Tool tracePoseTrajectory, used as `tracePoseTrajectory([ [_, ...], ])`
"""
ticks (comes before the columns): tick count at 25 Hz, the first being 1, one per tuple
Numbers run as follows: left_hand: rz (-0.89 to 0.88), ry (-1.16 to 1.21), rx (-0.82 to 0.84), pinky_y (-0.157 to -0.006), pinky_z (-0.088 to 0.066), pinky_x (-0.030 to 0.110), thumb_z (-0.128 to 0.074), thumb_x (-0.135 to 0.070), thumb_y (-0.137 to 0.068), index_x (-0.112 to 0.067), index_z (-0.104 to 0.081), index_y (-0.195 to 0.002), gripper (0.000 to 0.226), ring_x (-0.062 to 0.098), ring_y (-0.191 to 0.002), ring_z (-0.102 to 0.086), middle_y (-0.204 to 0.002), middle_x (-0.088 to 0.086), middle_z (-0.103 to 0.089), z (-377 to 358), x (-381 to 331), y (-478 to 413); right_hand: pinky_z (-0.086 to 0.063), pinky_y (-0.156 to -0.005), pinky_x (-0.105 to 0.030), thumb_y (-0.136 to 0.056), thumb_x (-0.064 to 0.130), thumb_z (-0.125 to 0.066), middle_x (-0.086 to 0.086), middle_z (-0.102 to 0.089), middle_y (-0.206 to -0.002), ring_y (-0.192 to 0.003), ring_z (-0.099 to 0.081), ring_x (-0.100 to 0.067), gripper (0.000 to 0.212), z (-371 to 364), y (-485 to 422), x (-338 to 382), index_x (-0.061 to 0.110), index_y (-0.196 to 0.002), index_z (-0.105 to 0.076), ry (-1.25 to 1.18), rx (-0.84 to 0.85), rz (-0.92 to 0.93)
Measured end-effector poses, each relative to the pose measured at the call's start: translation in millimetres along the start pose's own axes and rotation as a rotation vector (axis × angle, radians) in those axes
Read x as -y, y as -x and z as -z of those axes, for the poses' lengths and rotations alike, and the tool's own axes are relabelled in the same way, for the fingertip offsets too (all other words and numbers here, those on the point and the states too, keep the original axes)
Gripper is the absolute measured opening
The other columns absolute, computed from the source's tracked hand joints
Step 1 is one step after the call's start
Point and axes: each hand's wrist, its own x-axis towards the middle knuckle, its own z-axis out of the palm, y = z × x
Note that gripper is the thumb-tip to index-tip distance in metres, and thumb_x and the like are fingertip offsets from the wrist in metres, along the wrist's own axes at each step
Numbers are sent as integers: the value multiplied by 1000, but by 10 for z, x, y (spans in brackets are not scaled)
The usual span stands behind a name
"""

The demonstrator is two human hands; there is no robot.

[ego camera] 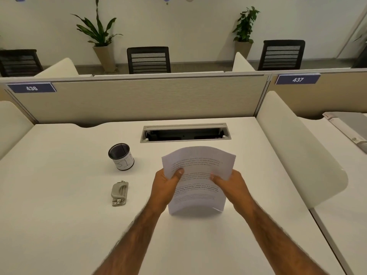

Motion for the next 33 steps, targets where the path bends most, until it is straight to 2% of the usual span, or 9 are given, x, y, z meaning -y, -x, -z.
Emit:
tracePoseTrajectory([
  [3, -18, 146, -64, -68, -63, 30, -71, -31, -94, -34, -78, -98, 8, 23, -92, -78, -99, -1, -81, 24, -81, -21, -57, -71, -22, -90, 19, -74, 10, -79, -96, -94, -74, -19, 15, 177, 21, -208, 29, -101, -75, 51, -37, -16],
  [5, -68, 309, -97, -73, -63, 31, -73, -25, -92, -37, -78, -101, 15, 20, -96, -77, -105, 0, -80, 75, -208, -48, -56, -78, -29, -85, 19, -79, 4, -77, -105, -103, -72, -20, 28, 297, 63, -387, 24, -111, -71, -77, -115, -107],
  [8, -112, 542, -95, -86, -62, 38, -69, -17, -94, -41, -76, -110, 30, 19, -108, -73, -116, -2, -77, 45, -365, -54, -55, -96, -51, -81, 20, -78, -13, -70, -125, -114, -66, -30, 58, 206, 175, -616, 12, -136, -58, -611, 33, -317],
  [13, -91, 677, -94, -86, -62, 41, -63, -9, -99, -34, -75, -116, 32, 22, -110, -73, -123, 1, -76, -64, -318, 27, -60, -85, -43, -84, 10, -75, -12, -71, -128, -110, -70, -29, 49, 13, 131, -445, 13, -132, -64, -871, 67, -264],
  [17, 88, 550, -169, -75, -64, 36, -62, -12, -99, -26, -75, -106, 20, 24, -106, -74, -114, 1, -78, 252, 27, 33, -63, -71, -39, -90, 2, -67, -11, -76, -115, -97, -76, -29, 33, 143, 130, -387, 12, -121, -68, -492, -57, -241],
  [21, 324, 411, -82, -71, -62, 34, -73, -37, -89, -22, -81, -105, 24, 22, -102, -74, -116, 5, -78, 761, 372, 63, -59, -89, -57, -92, 4, -66, -14, -78, -108, -96, -75, -37, 28, 375, 195, -399, 7, -119, -67, -342, -66, -262],
  [26, 250, 81, 184, -81, -62, 37, -85, -48, -74, -25, -78, -113, 46, 26, -103, -76, -119, 9, -77, 879, 308, -37, -62, -79, -49, -91, 12, -70, -10, -78, -107, -93, -76, -34, 25, 440, 181, -146, 16, -115, -70, -244, -24, -142],
  [28, 162, 55, 165, -86, -61, 42, -85, -51, -71, -27, -79, -111, 47, 28, -103, -75, -115, 8, -78, 809, 237, -87, -63, -74, -42, -92, 16, -70, -4, -79, -101, -89, -76, -29, 22, 384, 175, -46, 20, -114, -70, -198, -85, -53],
  [33, -7, 52, 43, -72, -60, 22, -74, -37, -82, -40, -80, -98, 17, 13, -93, -76, -105, -4, -80, 653, 192, -71, -62, -70, -26, -92, 25, -71, 9, -78, -92, -87, -74, -17, 19, 240, 199, 143, 44, -98, -74, -145, -182, 116],
])
